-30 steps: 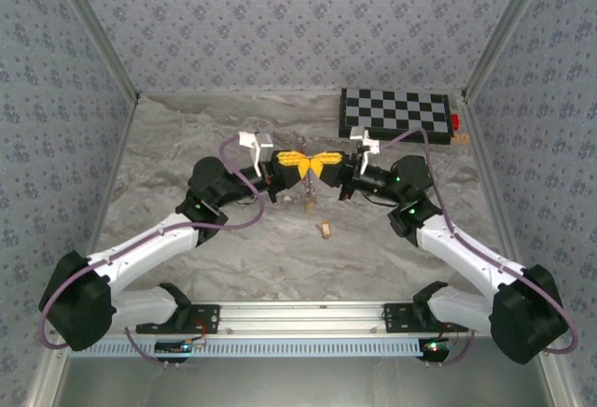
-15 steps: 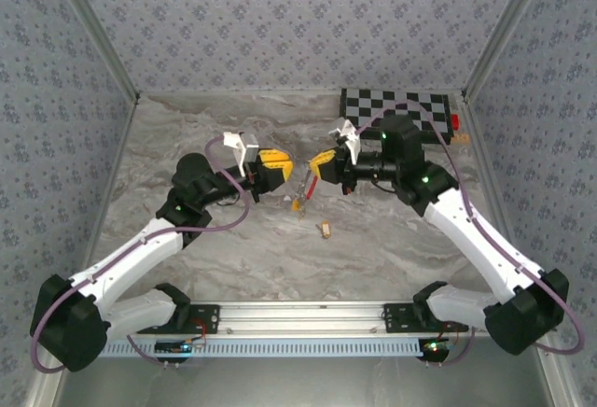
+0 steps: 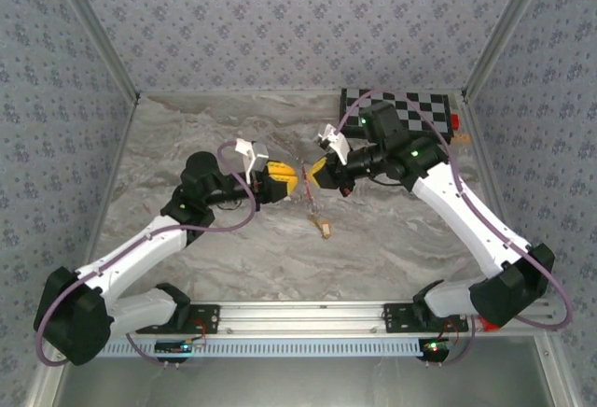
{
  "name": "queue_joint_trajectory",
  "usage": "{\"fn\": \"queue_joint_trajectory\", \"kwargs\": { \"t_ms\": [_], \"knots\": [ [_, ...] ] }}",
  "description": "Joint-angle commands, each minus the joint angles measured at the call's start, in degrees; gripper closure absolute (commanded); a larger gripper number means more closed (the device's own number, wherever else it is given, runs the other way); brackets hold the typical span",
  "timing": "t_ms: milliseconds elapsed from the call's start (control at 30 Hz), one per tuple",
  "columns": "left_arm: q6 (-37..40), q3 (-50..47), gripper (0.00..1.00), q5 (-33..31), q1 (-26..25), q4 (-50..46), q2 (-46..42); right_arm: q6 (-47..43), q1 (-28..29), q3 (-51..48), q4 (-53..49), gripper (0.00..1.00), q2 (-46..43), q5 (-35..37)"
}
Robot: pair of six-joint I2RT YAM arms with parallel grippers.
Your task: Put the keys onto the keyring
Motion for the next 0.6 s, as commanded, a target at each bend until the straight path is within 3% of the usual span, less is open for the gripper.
{"fn": "queue_joint_trajectory", "kwargs": {
  "t_ms": [0, 567],
  "knots": [
    [1.2, 3.2, 0.73, 3.6, -0.1, -0.5, 1.1, -2.2, 0.6, 2.0, -2.4, 1.0, 0.2, -0.8],
    [2.6, 5.5, 0.74, 4.2, -2.7, -2.2, 4.1, -0.4, 1.3, -0.8, 1.7, 1.0, -2.7, -2.9]
  ]
}}
